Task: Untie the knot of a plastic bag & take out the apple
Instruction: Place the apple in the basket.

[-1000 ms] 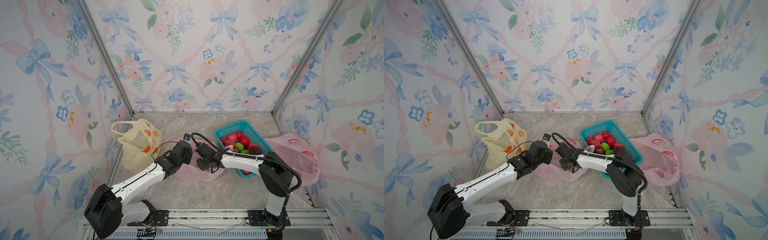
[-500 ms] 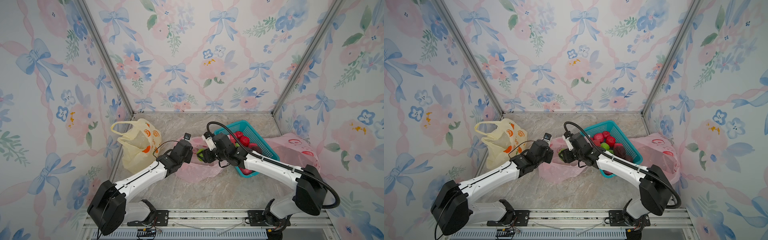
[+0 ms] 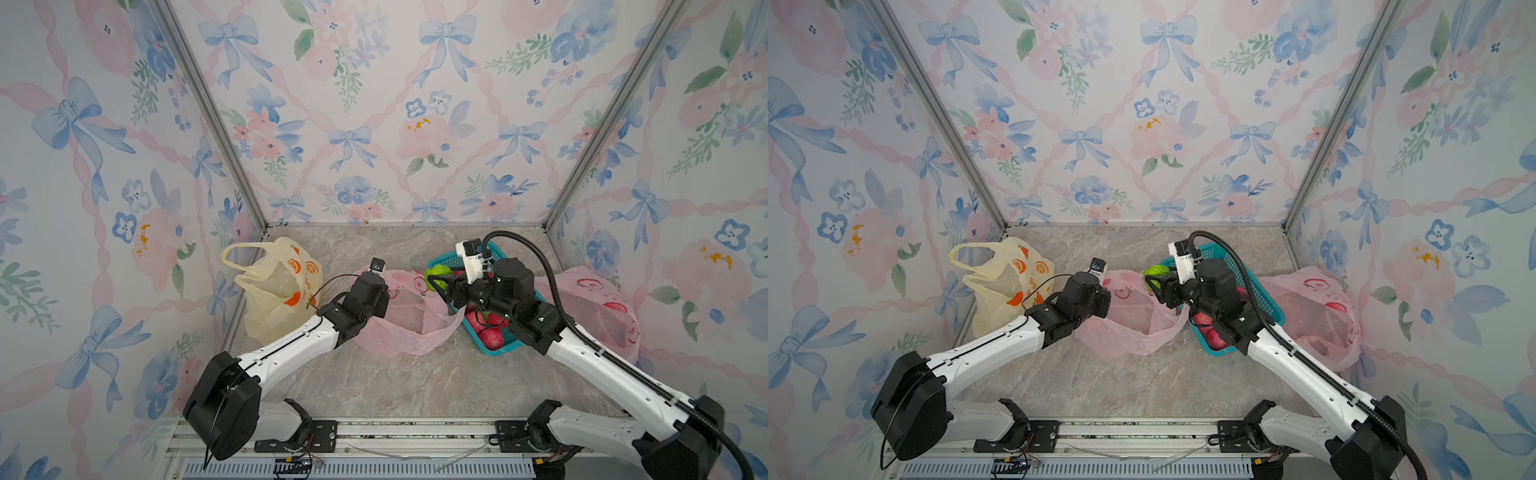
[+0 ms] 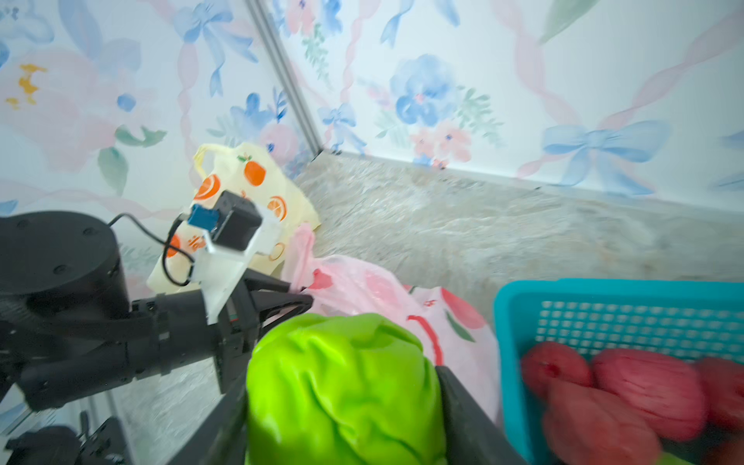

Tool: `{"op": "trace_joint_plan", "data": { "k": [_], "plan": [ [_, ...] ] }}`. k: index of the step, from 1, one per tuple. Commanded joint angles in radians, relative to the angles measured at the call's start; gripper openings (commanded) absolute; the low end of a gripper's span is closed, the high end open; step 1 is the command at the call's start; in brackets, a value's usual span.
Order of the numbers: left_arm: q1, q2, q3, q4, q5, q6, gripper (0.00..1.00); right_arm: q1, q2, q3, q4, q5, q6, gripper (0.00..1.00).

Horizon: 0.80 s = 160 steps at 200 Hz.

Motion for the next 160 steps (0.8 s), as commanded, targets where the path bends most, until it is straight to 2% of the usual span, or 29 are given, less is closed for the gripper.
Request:
{"op": "trace_joint_plan", "data": {
  "k": [1,24,43,64,83,140,160],
  "plan": [
    [0.009,0.022,0.044,0.005,-0.037,0.009,0.16,-0.084,-0.062,-0.015,-0.118,0.177,-0.025,0.50],
    [0.008,0.020,0.051,0.005,-0.030,0.001,0.20,-0.200,-0.074,-0.035,-0.199,0.202,-0.010,0.50],
    [0.010,0.016,0.058,0.002,-0.029,-0.003,0.27,-0.270,-0.072,-0.058,-0.227,0.234,-0.018,0.49],
    [0.012,0.007,0.065,-0.006,-0.025,-0.011,0.43,-0.328,-0.062,-0.072,-0.251,0.272,-0.029,0.49],
    [0.016,-0.011,0.067,-0.007,-0.030,-0.020,0.51,-0.376,-0.052,-0.081,-0.265,0.274,-0.028,0.49],
    [0.019,-0.111,0.066,-0.006,-0.033,-0.050,0.63,-0.472,-0.007,-0.065,-0.358,0.335,-0.058,0.48],
    [0.021,-0.153,0.062,-0.005,-0.023,-0.066,0.71,-0.476,0.028,-0.065,-0.361,0.315,-0.071,0.48]
  ]
}}
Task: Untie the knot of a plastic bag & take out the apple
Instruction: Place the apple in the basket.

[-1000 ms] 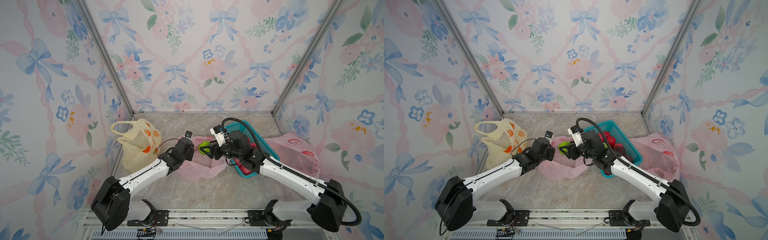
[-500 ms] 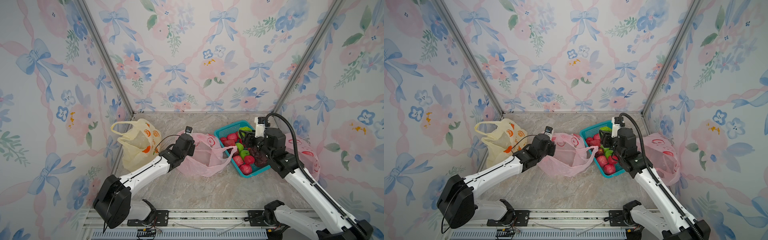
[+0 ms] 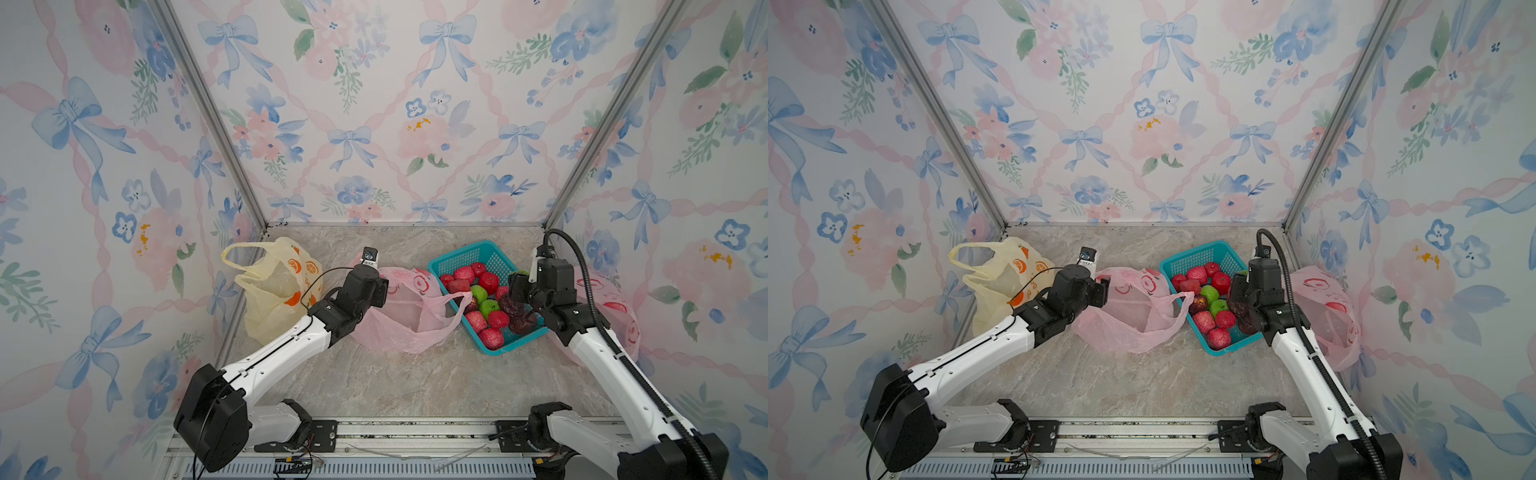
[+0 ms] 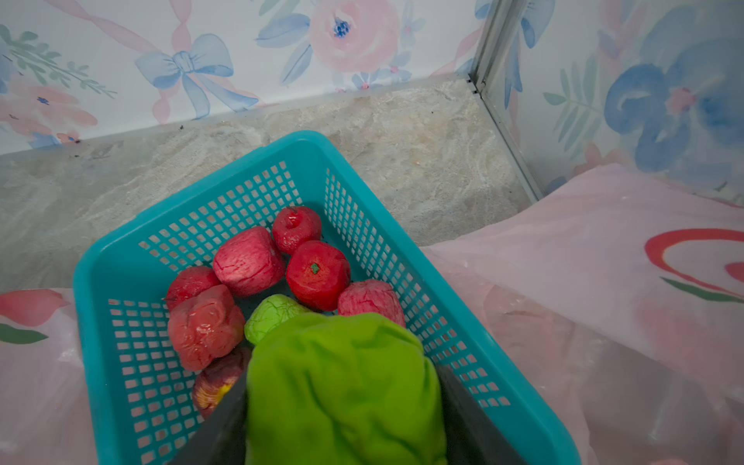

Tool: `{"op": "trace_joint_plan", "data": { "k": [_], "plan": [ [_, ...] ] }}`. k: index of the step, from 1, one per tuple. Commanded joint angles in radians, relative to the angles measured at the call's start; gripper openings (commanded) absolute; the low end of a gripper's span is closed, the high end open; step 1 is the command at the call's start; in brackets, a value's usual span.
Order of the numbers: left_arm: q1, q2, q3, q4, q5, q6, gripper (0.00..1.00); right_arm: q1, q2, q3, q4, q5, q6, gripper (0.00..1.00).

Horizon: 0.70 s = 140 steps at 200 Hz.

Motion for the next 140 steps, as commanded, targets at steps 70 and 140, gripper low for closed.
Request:
{"op": "trace_joint_plan", "data": {
  "k": [70,140],
  "plan": [
    [0.017,-0.177,-0.025,0.050,0.069,-0.055,0.88,0.059,0.148,0.025,0.091,-0.149,-0.095,0.47],
    [0.034,-0.175,-0.027,0.046,0.109,-0.063,0.89,0.101,0.375,0.159,0.047,-0.115,-0.128,0.47]
  ]
}}
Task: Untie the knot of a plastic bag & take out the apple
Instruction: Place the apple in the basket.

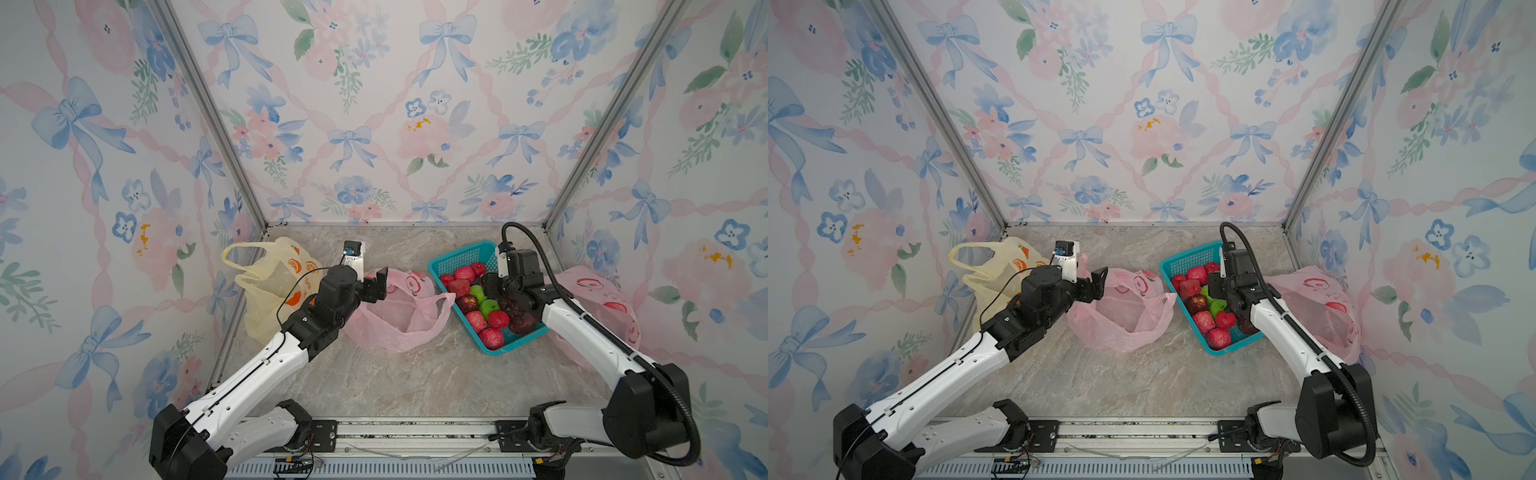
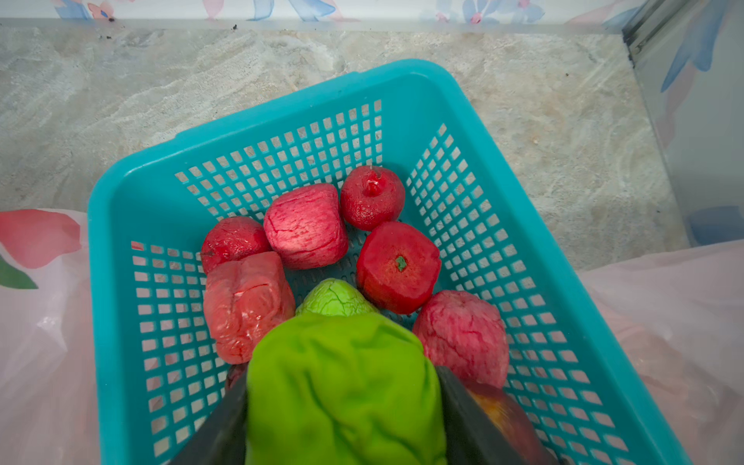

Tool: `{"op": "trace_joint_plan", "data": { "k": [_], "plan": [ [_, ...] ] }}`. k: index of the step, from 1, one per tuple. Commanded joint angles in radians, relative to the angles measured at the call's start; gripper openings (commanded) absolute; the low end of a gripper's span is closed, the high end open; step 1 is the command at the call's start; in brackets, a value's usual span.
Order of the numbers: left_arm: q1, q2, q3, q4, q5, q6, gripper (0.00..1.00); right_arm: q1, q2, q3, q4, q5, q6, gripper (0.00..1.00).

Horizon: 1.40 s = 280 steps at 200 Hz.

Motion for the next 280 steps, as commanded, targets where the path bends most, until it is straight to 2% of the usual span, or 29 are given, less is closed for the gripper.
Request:
{"op": "trace_joint_plan", "data": {
  "k": [1,31,75,96,115,190,213,244,280],
  "plan": [
    [0.013,0.002,-0.011,0.005,0.016,-0.013,0.89,0.006,0.082,0.069,-0.033,0.006,-0.032,0.47],
    [0.030,0.002,-0.018,-0.008,0.010,-0.019,0.89,0.002,0.170,0.125,-0.110,0.010,-0.039,0.47],
    [0.081,-0.011,-0.057,-0.018,-0.032,-0.042,0.89,-0.002,0.168,0.129,-0.167,0.151,-0.036,0.48],
    [0.112,-0.018,-0.088,-0.011,-0.036,-0.057,0.89,-0.011,0.190,0.140,-0.191,0.167,-0.048,0.50],
    [0.127,-0.025,-0.112,-0.001,-0.032,-0.064,0.89,-0.013,0.213,0.144,-0.190,0.149,-0.053,0.54],
    [0.155,-0.043,-0.143,0.002,-0.052,-0.072,0.90,-0.011,0.241,0.168,-0.162,0.101,-0.038,0.81],
    [0.161,-0.039,-0.147,0.005,-0.047,-0.075,0.90,-0.023,0.225,0.169,-0.147,0.026,-0.029,0.89],
    [0.165,-0.028,-0.143,0.007,-0.038,-0.075,0.90,-0.087,0.147,0.123,-0.053,-0.133,0.026,0.90],
    [0.167,-0.026,-0.146,0.011,-0.032,-0.073,0.90,-0.168,0.104,0.098,-0.015,-0.123,0.048,0.91]
  ]
}}
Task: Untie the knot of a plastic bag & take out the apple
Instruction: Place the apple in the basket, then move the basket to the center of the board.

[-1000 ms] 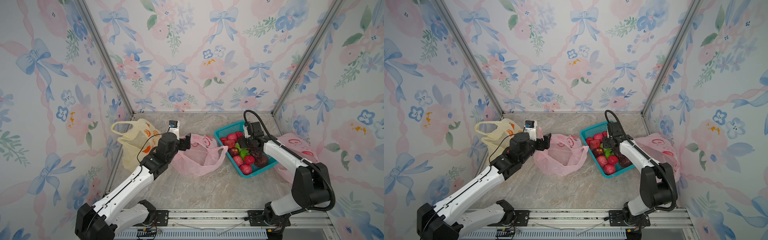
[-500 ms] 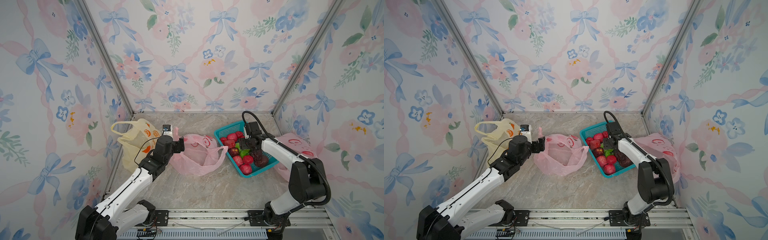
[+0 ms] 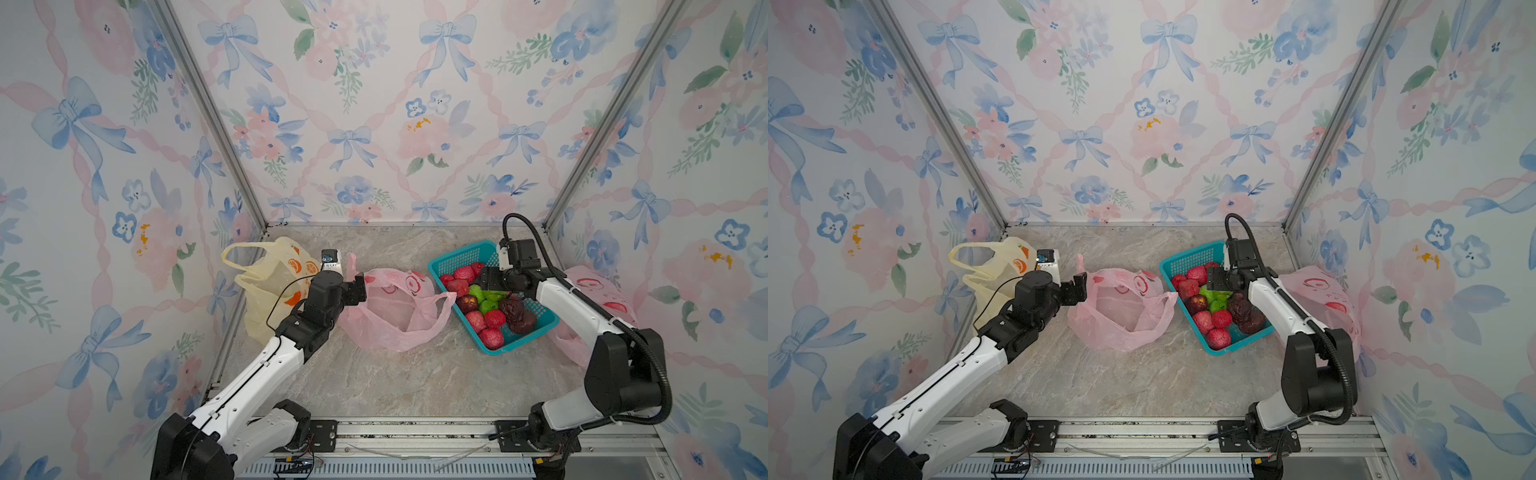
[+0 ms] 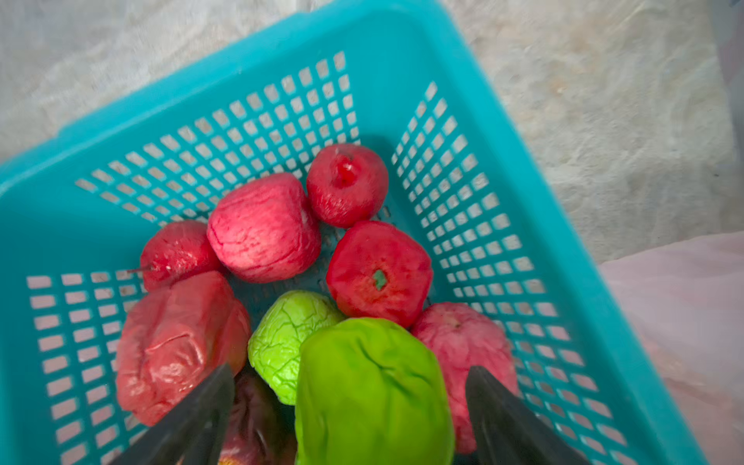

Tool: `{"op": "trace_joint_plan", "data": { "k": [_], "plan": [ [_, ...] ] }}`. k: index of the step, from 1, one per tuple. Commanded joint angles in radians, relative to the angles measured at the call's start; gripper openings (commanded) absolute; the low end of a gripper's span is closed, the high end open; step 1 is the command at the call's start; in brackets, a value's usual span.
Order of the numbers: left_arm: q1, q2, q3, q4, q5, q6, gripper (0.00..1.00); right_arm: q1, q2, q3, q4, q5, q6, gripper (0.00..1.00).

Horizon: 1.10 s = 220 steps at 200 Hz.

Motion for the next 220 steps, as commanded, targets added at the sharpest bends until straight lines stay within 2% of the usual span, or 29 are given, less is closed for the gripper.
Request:
{"op": "trace_joint_plan", "data": {
  "k": [1,41,80,111,139,184,197,220],
  "plan": [
    [0.008,0.003,-0.016,0.016,0.005,-0.013,0.90,-0.047,-0.037,-0.017,0.052,-0.030,0.029,0.91],
    [0.011,0.011,-0.018,0.021,0.011,-0.014,0.90,-0.122,0.019,-0.015,0.061,0.098,0.032,0.91],
    [0.015,-0.001,-0.022,0.007,-0.006,-0.010,0.90,-0.181,0.090,0.018,0.018,0.093,0.037,0.92],
    [0.022,-0.016,-0.023,0.007,-0.018,-0.011,0.91,-0.184,0.084,0.003,0.007,-0.092,0.059,0.91],
    [0.034,-0.005,-0.023,0.006,-0.026,0.000,0.91,-0.161,0.071,-0.042,0.056,-0.354,0.148,0.90],
    [0.071,-0.003,-0.062,0.023,-0.069,0.033,0.94,-0.022,0.063,-0.053,0.092,-0.492,0.223,0.89],
    [0.085,-0.012,-0.082,0.057,-0.081,0.044,0.96,0.011,0.054,-0.049,0.110,-0.478,0.222,0.89],
    [0.103,-0.026,-0.168,0.210,-0.142,0.107,0.98,0.062,-0.007,-0.098,0.219,-0.249,0.143,0.91]
  ]
}}
